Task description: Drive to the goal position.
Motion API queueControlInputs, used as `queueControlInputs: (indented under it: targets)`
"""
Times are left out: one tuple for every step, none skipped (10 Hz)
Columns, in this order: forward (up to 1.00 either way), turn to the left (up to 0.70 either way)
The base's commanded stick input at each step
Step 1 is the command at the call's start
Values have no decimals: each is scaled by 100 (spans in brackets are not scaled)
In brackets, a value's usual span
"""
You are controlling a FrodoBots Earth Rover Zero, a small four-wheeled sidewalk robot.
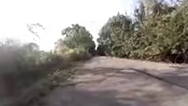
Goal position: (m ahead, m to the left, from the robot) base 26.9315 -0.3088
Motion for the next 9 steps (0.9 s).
queueControlInputs:
  targets:
    - [70,0]
    - [70,0]
    - [70,0]
    - [70,0]
    - [70,0]
    - [70,0]
    - [70,0]
    - [70,0]
    - [70,0]
